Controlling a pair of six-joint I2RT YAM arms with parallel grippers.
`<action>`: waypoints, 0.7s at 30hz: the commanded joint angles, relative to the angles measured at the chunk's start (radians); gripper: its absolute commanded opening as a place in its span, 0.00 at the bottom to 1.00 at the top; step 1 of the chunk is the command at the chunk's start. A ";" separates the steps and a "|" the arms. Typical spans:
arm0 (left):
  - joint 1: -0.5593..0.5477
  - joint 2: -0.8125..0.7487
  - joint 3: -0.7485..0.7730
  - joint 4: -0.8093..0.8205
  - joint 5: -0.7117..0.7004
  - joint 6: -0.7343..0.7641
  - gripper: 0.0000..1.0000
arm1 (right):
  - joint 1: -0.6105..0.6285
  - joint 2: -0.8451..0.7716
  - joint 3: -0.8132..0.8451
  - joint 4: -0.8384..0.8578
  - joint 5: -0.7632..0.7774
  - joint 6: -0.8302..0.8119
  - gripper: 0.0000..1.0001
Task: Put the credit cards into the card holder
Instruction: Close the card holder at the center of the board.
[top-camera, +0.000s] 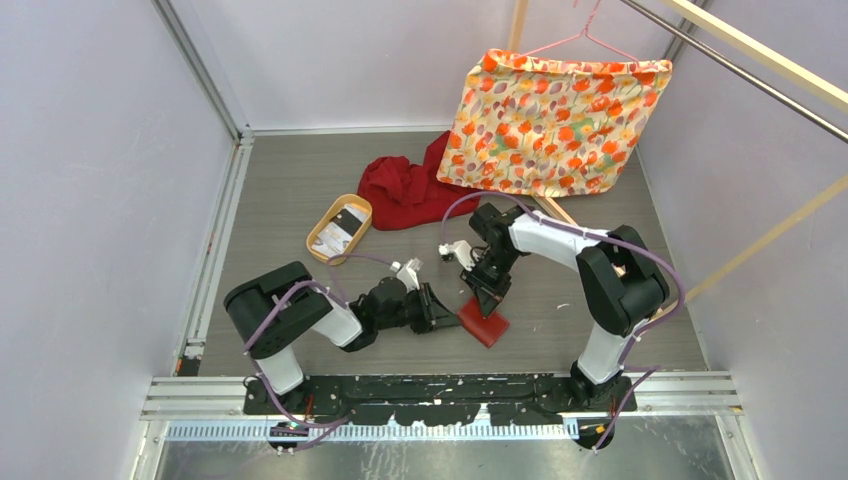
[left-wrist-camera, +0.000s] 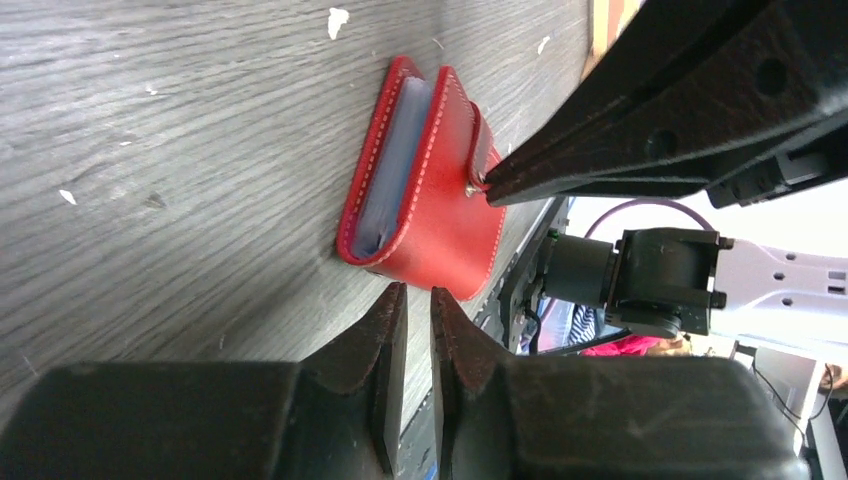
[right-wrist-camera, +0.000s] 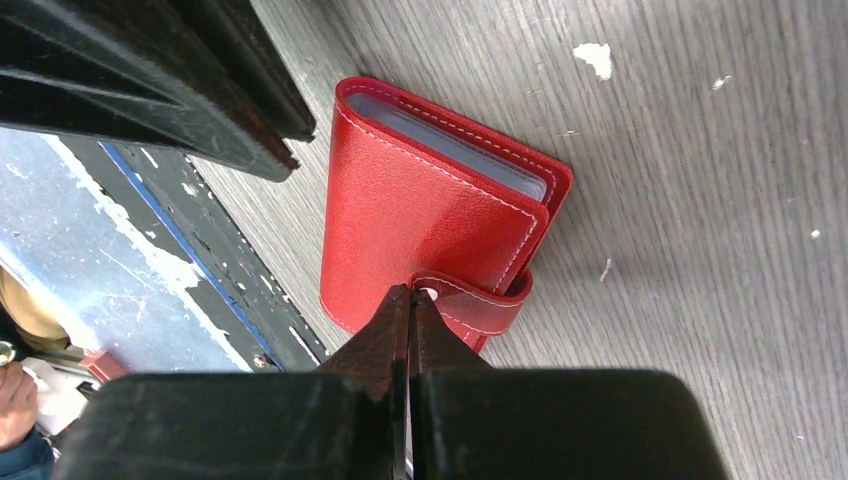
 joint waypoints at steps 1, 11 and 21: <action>-0.017 0.046 0.019 0.095 -0.045 -0.052 0.16 | 0.031 -0.004 -0.031 0.024 0.045 0.006 0.01; -0.035 0.178 0.046 0.233 -0.043 -0.112 0.18 | 0.041 -0.009 -0.033 0.036 0.083 0.026 0.01; -0.039 0.214 0.047 0.239 -0.077 -0.122 0.22 | 0.004 -0.073 -0.019 0.033 0.050 0.026 0.01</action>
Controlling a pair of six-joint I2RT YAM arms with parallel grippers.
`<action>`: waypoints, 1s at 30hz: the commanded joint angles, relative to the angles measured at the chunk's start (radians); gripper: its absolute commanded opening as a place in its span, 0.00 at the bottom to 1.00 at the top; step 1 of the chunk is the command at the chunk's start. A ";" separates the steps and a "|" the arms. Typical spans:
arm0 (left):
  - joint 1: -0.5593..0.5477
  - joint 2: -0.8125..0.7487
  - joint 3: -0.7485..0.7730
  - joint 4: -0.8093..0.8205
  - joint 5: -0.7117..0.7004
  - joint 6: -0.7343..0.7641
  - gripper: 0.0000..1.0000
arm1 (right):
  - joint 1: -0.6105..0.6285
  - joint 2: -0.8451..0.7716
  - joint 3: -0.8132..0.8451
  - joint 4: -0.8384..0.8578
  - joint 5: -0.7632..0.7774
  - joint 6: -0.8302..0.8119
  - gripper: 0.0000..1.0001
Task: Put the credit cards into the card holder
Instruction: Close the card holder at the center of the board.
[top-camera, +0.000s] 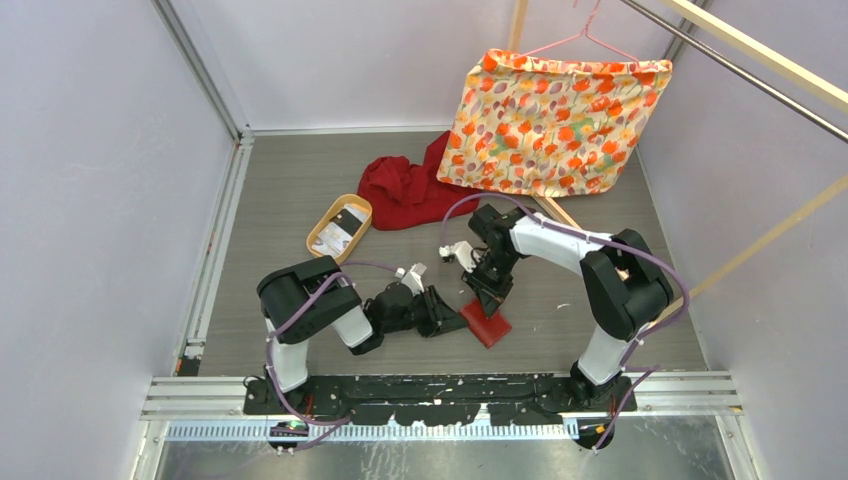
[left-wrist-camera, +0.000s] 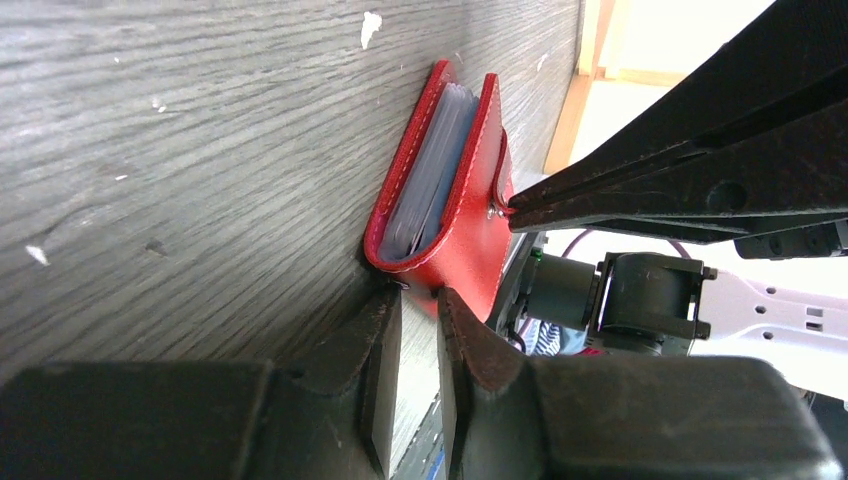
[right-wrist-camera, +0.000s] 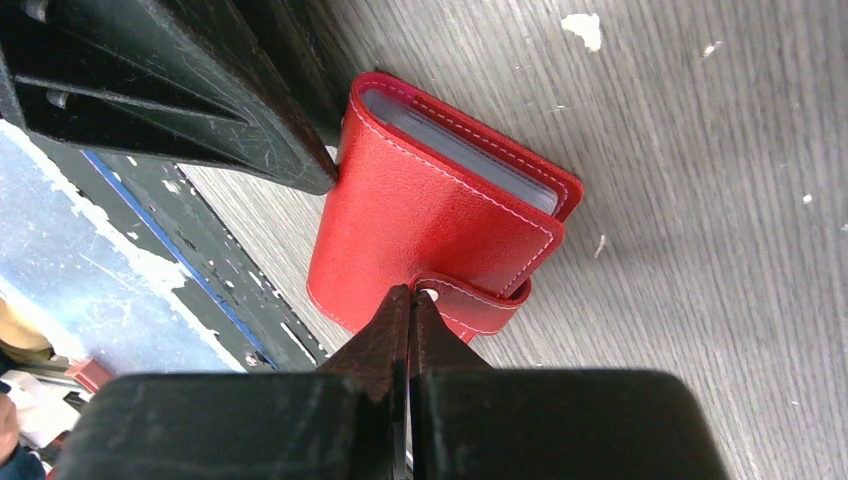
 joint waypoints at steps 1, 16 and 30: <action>-0.007 0.026 0.025 0.042 -0.049 -0.002 0.22 | -0.023 -0.043 -0.006 0.029 -0.005 -0.007 0.01; -0.016 0.027 0.039 0.036 -0.062 -0.007 0.22 | -0.024 -0.033 -0.022 0.004 -0.007 -0.034 0.01; -0.051 0.042 0.083 0.056 -0.060 -0.024 0.22 | 0.039 -0.022 -0.070 0.069 0.115 0.036 0.01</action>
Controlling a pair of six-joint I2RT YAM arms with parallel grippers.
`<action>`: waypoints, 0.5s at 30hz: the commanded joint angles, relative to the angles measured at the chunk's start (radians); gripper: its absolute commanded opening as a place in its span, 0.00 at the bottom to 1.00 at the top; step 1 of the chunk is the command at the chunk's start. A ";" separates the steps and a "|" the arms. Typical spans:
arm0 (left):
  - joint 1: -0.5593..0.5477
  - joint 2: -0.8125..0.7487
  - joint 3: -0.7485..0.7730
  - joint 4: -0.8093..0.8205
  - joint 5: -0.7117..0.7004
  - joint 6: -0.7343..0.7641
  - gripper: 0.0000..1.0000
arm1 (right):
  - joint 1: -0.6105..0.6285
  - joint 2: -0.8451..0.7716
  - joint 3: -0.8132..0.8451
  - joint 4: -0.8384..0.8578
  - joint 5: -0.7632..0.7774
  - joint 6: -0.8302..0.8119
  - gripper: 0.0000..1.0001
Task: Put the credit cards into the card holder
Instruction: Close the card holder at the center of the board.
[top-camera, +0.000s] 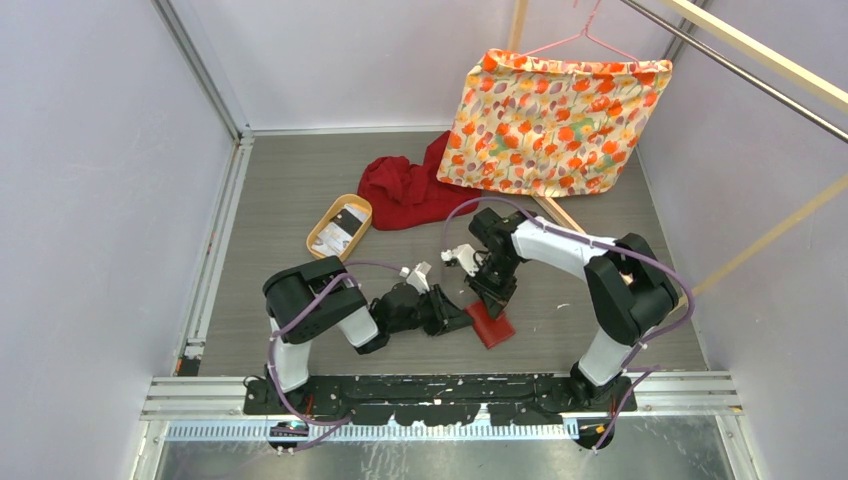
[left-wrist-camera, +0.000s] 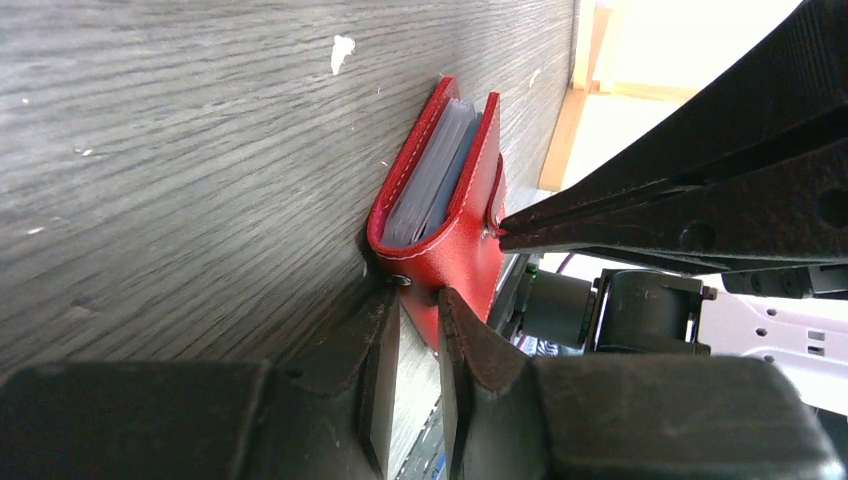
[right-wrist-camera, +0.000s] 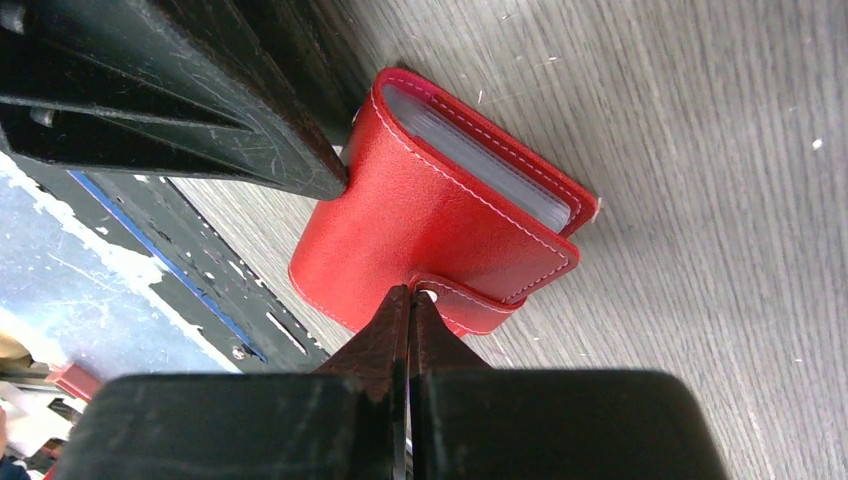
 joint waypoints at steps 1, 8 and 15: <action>-0.023 0.018 0.042 0.060 -0.018 -0.009 0.22 | 0.032 0.006 -0.044 0.074 0.055 0.021 0.01; -0.026 0.032 0.024 0.106 -0.038 -0.025 0.21 | 0.082 0.018 -0.078 0.088 0.101 0.042 0.01; -0.025 0.031 0.009 0.136 -0.050 -0.028 0.21 | 0.127 0.076 -0.081 0.092 0.140 0.066 0.01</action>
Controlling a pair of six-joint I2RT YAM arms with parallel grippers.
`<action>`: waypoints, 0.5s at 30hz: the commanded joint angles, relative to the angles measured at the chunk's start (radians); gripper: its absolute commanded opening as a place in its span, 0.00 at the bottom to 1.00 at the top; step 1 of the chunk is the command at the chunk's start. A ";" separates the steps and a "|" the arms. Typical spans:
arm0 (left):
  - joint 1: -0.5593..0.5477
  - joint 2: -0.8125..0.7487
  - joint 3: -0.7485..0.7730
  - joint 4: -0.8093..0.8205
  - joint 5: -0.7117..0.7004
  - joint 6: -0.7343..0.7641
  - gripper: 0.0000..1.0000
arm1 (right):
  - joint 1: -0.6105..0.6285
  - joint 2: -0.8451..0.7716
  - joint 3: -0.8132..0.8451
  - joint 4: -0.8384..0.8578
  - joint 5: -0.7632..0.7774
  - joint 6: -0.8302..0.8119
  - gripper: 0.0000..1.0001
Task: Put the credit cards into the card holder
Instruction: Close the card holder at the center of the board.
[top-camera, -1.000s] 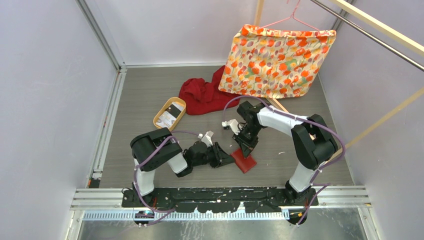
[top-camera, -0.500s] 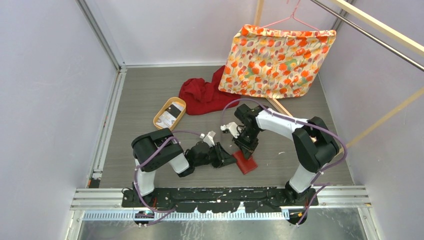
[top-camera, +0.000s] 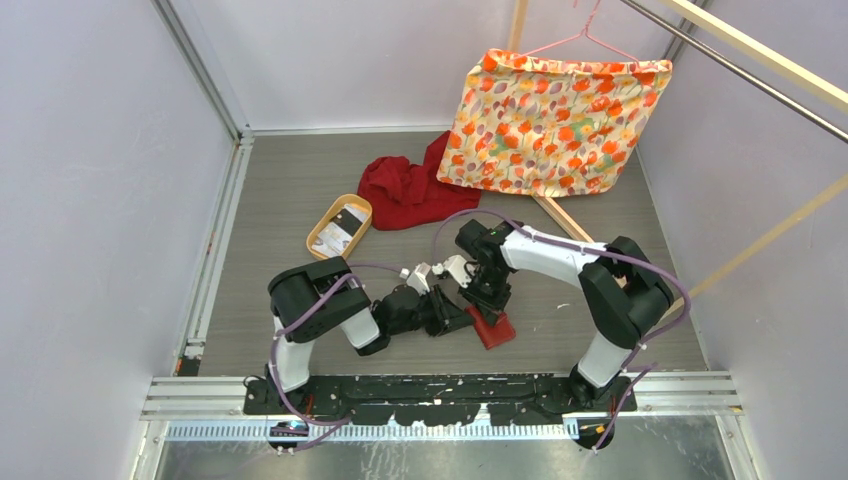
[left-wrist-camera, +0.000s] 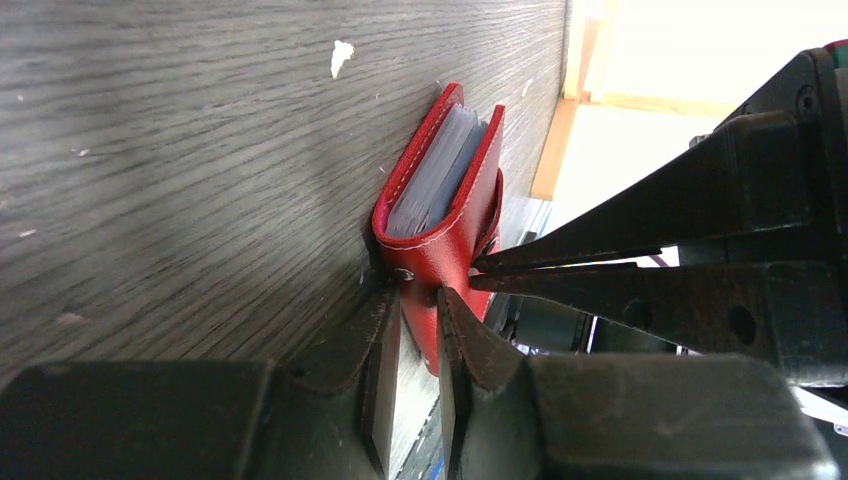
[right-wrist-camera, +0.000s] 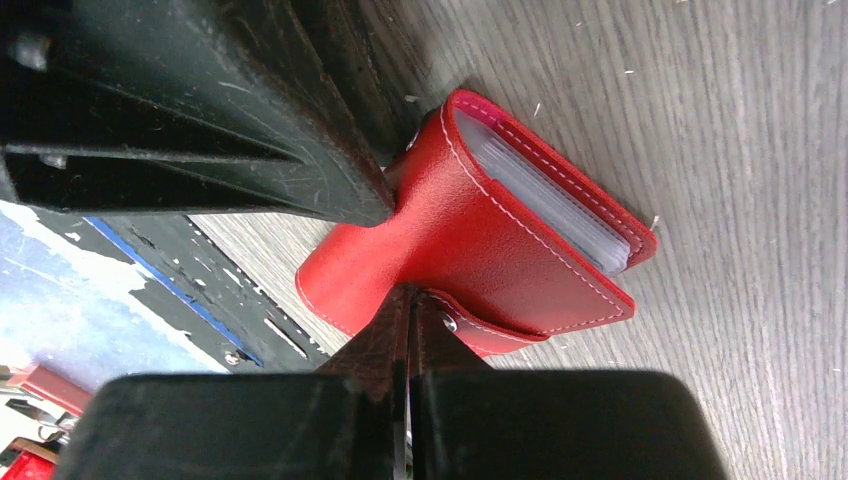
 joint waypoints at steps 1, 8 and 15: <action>-0.013 0.004 0.006 0.097 -0.020 0.002 0.21 | 0.032 0.086 -0.046 0.066 0.064 0.011 0.01; -0.011 -0.027 -0.028 0.118 -0.029 0.057 0.24 | -0.013 -0.009 0.067 0.019 -0.059 -0.035 0.05; 0.005 -0.233 -0.069 -0.114 -0.054 0.227 0.32 | -0.119 -0.154 0.155 -0.072 -0.134 -0.117 0.40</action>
